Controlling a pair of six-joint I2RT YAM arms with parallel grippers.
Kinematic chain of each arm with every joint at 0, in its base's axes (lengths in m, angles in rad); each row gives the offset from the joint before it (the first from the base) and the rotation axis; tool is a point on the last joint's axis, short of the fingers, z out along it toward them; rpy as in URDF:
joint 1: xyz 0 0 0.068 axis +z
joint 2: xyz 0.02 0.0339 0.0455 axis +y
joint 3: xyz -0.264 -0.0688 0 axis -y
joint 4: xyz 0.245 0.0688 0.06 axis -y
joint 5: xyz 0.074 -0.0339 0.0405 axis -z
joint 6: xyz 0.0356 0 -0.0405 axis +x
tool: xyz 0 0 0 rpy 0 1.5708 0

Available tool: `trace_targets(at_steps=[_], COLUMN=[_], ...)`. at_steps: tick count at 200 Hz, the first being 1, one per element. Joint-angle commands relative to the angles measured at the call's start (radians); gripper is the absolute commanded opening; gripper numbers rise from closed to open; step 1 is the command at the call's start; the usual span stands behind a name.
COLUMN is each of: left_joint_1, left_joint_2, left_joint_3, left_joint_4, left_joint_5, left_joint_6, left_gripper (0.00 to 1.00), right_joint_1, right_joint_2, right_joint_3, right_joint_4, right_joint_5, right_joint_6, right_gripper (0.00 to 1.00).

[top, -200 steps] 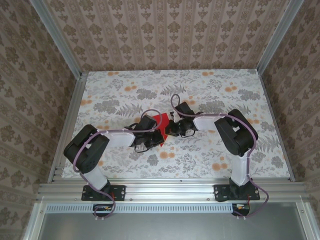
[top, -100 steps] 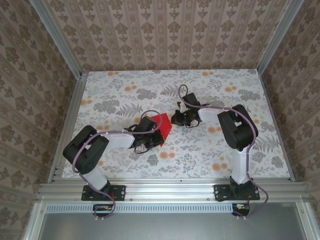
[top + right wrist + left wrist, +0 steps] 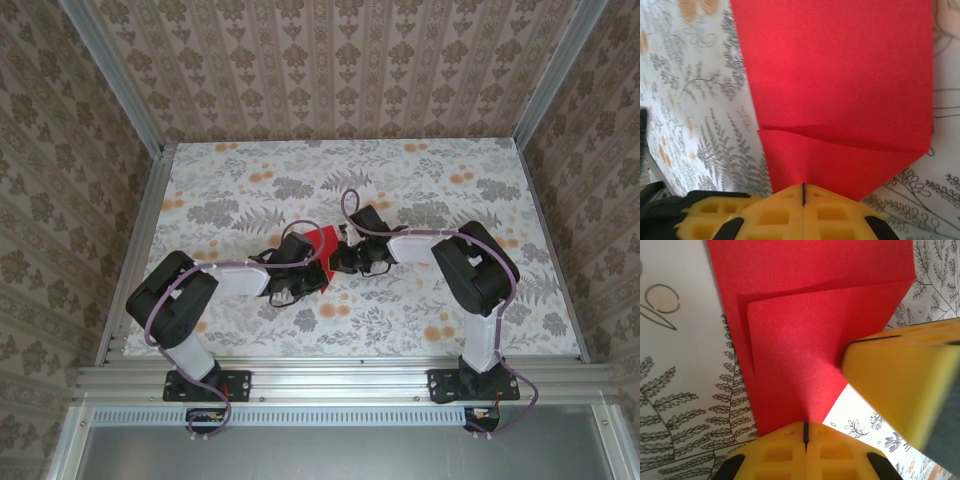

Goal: Fold a paper plane with a square sheet of paper (pick it up from the middle)
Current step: Third fold the triangle at the center of the table.

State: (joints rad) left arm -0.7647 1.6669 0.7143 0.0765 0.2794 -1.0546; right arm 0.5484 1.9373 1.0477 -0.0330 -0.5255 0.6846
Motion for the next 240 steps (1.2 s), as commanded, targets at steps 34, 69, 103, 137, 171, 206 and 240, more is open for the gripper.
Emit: trace_targets(at_steps=[34,69,103,137,171,206,240], left_joint_1=[-0.020,-0.031,-0.047,-0.063,-0.065,-0.058,-0.032], left_joint_2=[0.024,-0.006,-0.026,-0.069,-0.114,-0.184,-0.149], left_joint_3=[-0.062,-0.069,-0.080,-0.086,-0.047,0.004,0.050], left_joint_4=[-0.262,-0.262,-0.263,-0.307,-0.355,-0.303,-0.250], left_joint_5=[-0.006,0.071,0.118,0.107,0.066,-0.043,-0.071], left_joint_6=[0.051,0.126,0.157,0.173,0.188,0.143,0.143], left_gripper=[0.00,0.00,0.00,0.00,0.00,0.00,0.00], right_joint_1=[-0.020,-0.019,-0.018,-0.016,-0.015,-0.015,-0.013], right_joint_2=[0.068,0.097,0.117,0.123,0.120,0.112,0.111], right_joint_3=[0.050,0.057,0.055,0.055,0.054,0.049,0.046], right_joint_4=[-0.110,-0.148,-0.159,-0.176,-0.178,-0.169,-0.159], right_joint_5=[0.103,0.131,0.131,0.135,0.133,0.124,0.118], right_joint_6=[0.027,0.057,0.073,0.071,0.072,0.081,0.090], right_gripper=[0.02,0.02,0.02,0.02,0.02,0.02,0.02])
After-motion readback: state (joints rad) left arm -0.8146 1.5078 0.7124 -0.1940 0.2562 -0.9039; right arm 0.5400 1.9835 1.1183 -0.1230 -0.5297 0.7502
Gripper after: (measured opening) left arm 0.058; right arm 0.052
